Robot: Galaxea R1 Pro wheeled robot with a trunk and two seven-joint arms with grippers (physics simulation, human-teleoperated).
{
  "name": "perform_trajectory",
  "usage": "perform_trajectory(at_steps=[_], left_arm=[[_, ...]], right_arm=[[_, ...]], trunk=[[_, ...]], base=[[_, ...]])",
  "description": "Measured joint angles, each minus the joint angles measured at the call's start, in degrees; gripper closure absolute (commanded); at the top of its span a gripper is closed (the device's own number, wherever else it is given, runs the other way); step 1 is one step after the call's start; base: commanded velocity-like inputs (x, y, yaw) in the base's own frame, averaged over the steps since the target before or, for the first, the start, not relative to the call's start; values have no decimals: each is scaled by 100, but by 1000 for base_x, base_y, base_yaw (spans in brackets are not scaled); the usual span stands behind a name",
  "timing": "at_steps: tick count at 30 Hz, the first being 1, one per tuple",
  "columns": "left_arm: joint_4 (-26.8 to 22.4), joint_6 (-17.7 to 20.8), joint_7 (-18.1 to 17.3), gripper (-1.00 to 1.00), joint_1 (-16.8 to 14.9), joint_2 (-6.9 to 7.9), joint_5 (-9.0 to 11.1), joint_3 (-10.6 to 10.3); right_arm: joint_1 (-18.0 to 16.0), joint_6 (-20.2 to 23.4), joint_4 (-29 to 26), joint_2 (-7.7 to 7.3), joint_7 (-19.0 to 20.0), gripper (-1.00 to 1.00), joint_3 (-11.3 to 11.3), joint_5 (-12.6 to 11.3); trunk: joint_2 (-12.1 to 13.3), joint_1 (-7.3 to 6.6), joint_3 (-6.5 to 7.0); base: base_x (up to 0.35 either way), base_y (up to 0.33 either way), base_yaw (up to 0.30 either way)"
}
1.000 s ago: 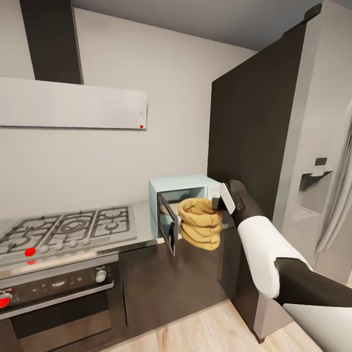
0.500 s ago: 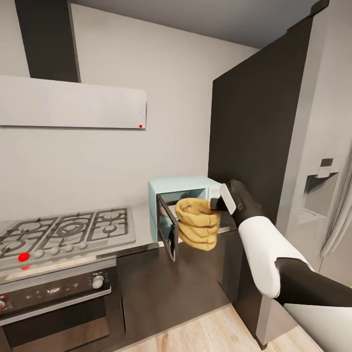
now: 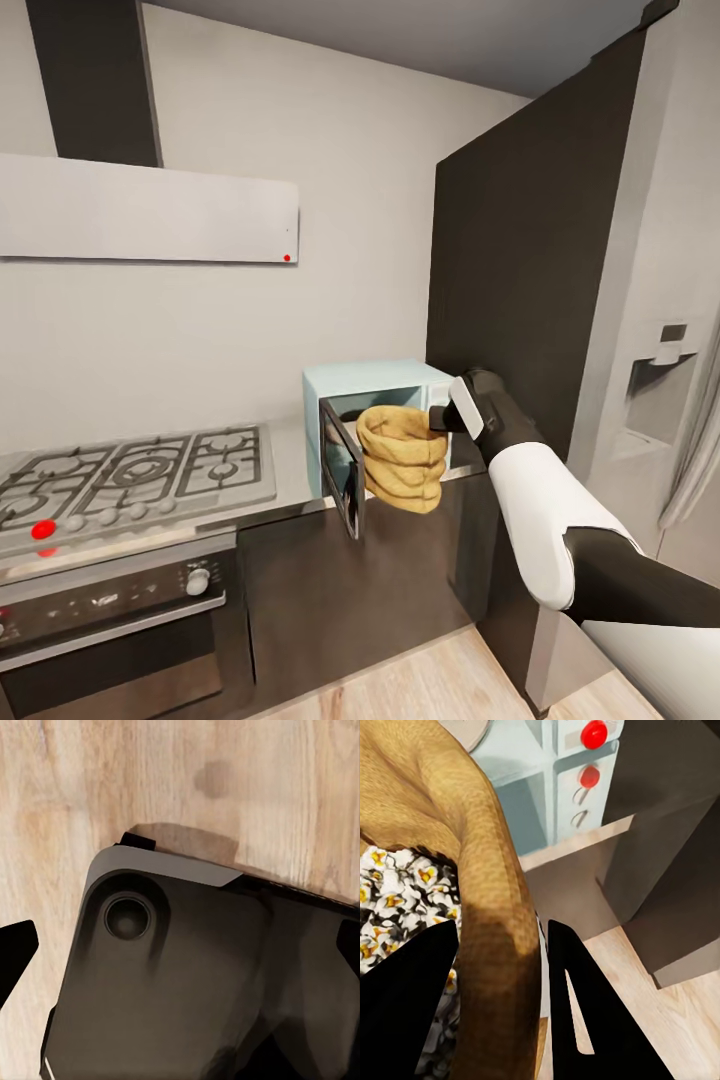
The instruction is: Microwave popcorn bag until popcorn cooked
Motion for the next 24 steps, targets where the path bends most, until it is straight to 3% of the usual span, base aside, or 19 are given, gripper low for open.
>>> perform_trajectory(at_steps=[18, 21, 24], left_arm=[[3, 1, 0, -100, 0, 0, 0, 2], [3, 3, 0, -100, 0, 0, 0, 0], [3, 4, 0, -100, 0, 0, 0, 0]], right_arm=[[194, -628, -11, -7, 3, 100, 6, 17], [193, -632, -11, -1, -17, 100, 13, 325], [193, -635, -8, 4, -20, 100, 10, 373]], trunk=[[0, 0, 0], [0, 0, 0], [0, 0, 0]], base=[[85, 0, 0], [85, 0, 0], [90, 0, 0]])
